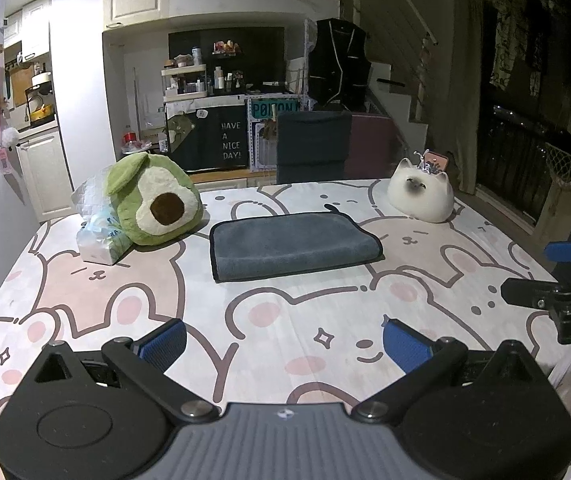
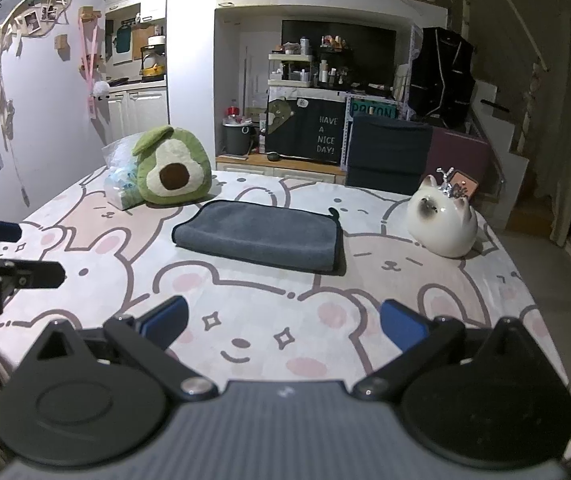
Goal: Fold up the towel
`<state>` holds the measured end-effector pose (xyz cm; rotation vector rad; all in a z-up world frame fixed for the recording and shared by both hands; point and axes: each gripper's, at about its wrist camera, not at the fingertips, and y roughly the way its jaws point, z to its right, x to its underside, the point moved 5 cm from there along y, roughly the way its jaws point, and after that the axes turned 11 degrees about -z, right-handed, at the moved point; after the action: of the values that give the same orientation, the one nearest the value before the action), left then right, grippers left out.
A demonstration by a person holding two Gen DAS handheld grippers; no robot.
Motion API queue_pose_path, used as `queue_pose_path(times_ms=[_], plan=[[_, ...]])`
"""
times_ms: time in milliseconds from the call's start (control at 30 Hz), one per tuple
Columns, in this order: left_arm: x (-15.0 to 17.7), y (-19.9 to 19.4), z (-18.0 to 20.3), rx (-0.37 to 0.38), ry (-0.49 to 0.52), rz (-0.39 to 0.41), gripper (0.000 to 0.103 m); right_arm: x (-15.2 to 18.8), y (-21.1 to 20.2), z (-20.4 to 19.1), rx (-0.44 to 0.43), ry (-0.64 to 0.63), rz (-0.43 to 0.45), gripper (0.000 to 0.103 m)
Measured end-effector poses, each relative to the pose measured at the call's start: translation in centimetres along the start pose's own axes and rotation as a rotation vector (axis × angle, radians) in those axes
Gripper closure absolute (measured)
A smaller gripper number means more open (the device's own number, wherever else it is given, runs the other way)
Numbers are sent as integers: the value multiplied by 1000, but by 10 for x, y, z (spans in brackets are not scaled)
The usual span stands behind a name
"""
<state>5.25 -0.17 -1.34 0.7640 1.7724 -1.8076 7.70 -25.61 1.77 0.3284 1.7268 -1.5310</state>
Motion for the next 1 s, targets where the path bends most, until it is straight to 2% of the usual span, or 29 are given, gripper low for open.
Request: queue_pose_path(times_ms=[1000], plan=[[1,0,-1,-1,10,0,0,4,2,3,-12,24,-5,0]])
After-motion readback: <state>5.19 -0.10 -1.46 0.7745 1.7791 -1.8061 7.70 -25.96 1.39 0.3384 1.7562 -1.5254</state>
